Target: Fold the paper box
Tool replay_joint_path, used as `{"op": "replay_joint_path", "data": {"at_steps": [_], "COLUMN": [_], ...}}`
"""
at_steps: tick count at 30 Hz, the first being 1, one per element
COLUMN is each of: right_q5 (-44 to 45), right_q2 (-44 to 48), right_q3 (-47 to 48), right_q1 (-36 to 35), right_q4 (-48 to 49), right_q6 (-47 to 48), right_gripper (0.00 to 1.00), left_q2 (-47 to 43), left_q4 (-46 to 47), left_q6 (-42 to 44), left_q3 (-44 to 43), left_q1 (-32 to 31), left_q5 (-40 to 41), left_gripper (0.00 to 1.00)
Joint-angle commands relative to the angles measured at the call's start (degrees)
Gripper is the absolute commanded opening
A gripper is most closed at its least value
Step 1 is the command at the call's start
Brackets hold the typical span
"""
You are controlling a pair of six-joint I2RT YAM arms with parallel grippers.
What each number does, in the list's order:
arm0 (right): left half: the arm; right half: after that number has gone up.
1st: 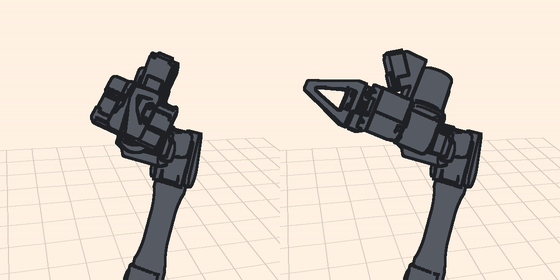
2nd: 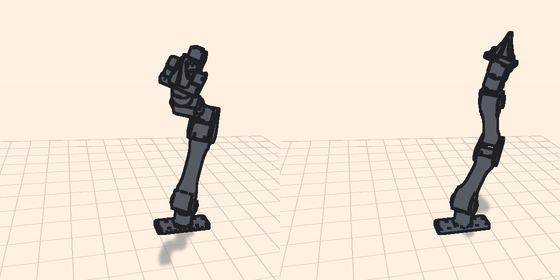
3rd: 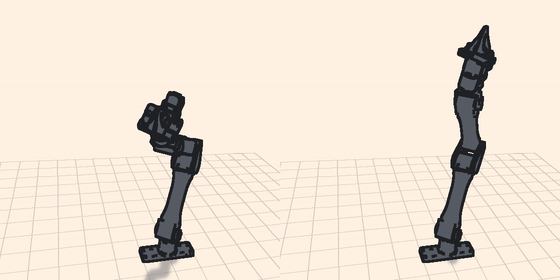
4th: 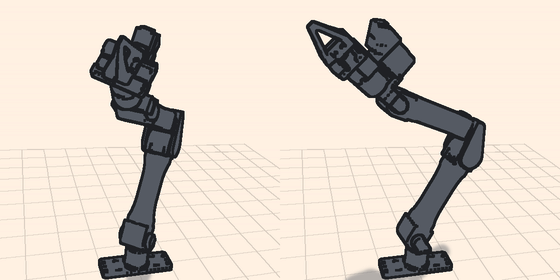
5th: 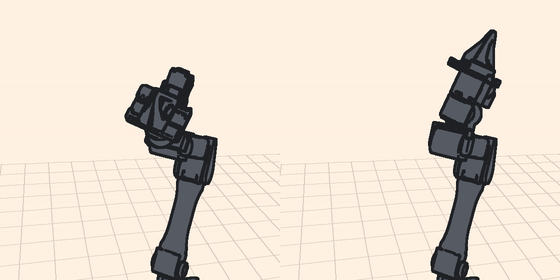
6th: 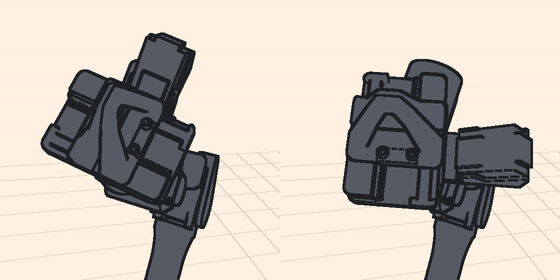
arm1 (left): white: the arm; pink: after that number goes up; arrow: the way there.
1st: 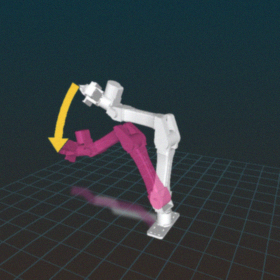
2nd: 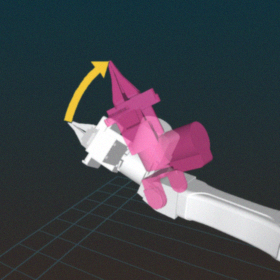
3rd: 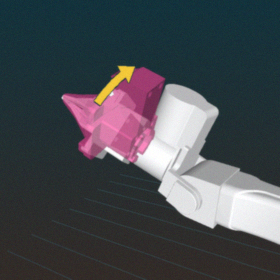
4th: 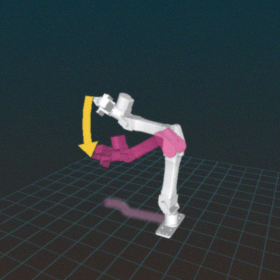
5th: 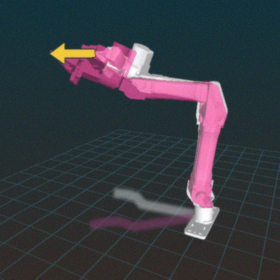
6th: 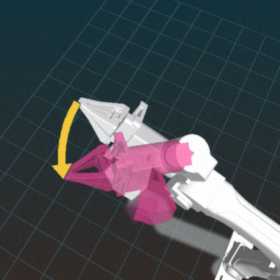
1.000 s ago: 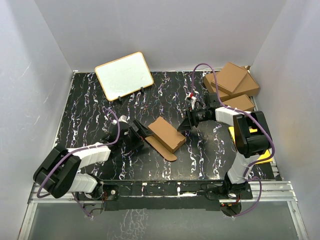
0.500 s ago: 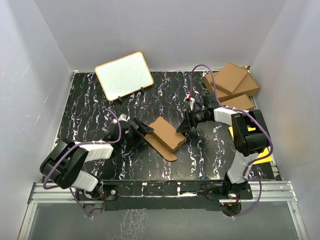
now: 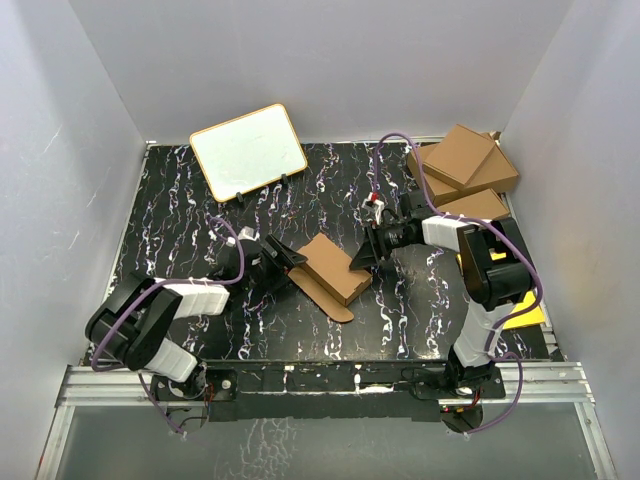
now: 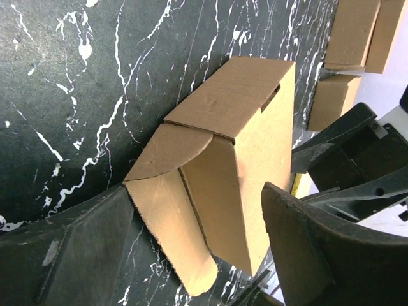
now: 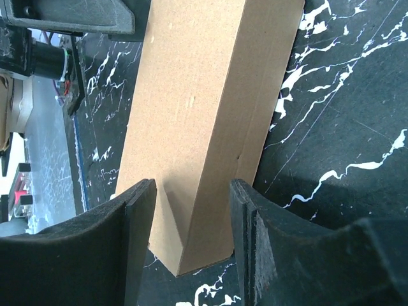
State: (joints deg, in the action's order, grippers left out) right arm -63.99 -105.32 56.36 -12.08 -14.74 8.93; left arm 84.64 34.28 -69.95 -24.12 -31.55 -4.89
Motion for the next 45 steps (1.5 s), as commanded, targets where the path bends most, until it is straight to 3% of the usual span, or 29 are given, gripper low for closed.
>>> {"op": "replay_joint_path", "data": {"at_steps": [1,25,31,38,45], "right_q5": [0.1,0.6,0.6,0.5,0.9], "right_q2": [-0.4,-1.5,-1.1,0.7,4.2], "right_q3": [0.0,0.5,1.0,1.8,2.1], "right_q1": [-0.7,-1.9,-1.7,-0.2,2.0], "right_q4": [2.3,1.1,0.6,-0.6,-2.6], "right_q6": [-0.2,0.5,0.8,1.9,5.0], "right_gripper": [0.53,0.49,0.51,0.56,0.62], "left_q2": [1.1,4.8,3.8,-3.5,-14.0], "left_q4": [-1.7,-1.7,-2.9,-10.9,-20.8], "left_q6": [0.9,2.2,3.3,6.4,11.5], "left_q3": [-1.1,-3.7,-4.0,-3.5,-3.2], "left_q1": [0.4,0.5,0.7,0.7,0.9], "left_q5": [1.2,-0.4,-1.1,0.7,1.6], "left_gripper": [0.74,0.47,0.57,0.72,0.72]}}
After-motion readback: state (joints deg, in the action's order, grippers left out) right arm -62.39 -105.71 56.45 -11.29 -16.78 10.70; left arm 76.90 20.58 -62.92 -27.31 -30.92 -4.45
